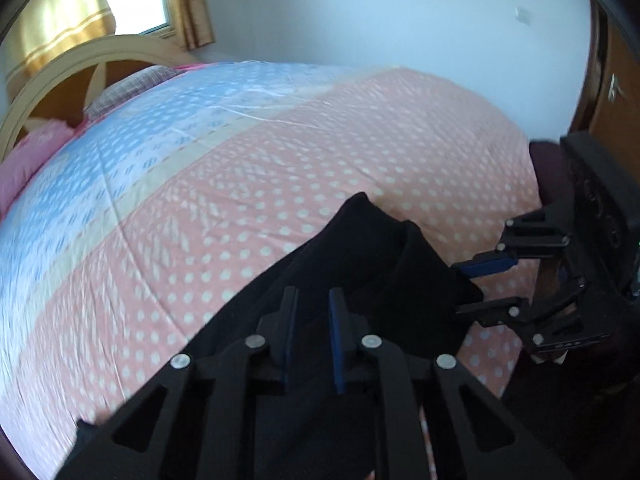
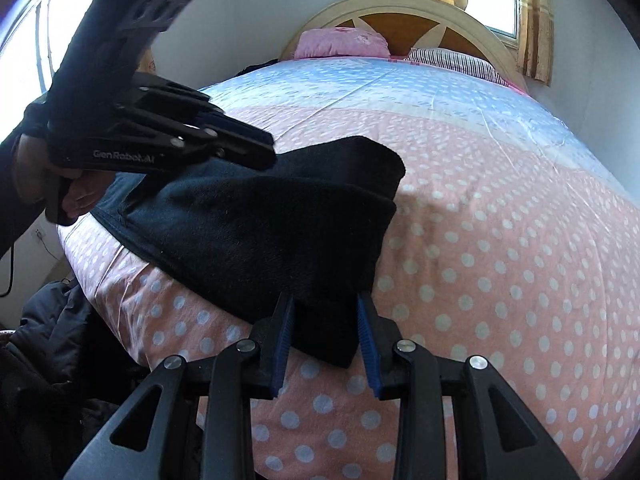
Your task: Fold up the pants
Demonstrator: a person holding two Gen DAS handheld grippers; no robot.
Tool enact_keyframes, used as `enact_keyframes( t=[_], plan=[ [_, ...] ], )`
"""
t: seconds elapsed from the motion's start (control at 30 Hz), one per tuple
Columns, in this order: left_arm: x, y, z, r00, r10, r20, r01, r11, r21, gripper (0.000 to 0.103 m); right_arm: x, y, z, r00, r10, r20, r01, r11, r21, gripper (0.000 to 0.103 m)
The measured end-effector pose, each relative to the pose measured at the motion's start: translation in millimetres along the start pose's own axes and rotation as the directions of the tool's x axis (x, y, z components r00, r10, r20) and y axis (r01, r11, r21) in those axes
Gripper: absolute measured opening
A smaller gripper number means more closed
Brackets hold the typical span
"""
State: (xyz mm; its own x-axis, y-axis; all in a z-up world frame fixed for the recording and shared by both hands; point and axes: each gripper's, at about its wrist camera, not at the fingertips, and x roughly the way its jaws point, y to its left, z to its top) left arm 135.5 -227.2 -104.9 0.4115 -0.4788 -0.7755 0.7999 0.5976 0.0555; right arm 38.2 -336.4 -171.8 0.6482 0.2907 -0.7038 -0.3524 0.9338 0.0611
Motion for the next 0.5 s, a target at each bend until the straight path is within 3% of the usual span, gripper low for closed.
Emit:
enact_keyframes(
  t=[0.1, 0.2, 0.4, 0.5],
  plan=[
    [14, -7, 5, 0.991, -0.111, -0.07, 0.115, 0.991, 0.061, 0.016, 0, -3, -1, 1.0, 0.009, 0.004, -0.009, 1.0, 0.007, 0.034],
    [20, -18, 5, 0.989, -0.104, -0.102, 0.116, 0.985, 0.125, 0.016, 0, -9, -2, 1.0, 0.015, 0.004, -0.015, 1.0, 0.021, 0.037],
    [14, -16, 8, 0.98, -0.185, -0.079, 0.192, 0.976, 0.101, 0.016, -1, -24, -2, 0.999, 0.037, -0.001, -0.037, 0.998, 0.055, 0.04],
    [16, -24, 5, 0.98, -0.169, -0.107, 0.182, 0.974, 0.132, 0.016, -1, -26, 0, 1.0, 0.028, -0.002, -0.028, 0.998, 0.049, 0.04]
  ],
)
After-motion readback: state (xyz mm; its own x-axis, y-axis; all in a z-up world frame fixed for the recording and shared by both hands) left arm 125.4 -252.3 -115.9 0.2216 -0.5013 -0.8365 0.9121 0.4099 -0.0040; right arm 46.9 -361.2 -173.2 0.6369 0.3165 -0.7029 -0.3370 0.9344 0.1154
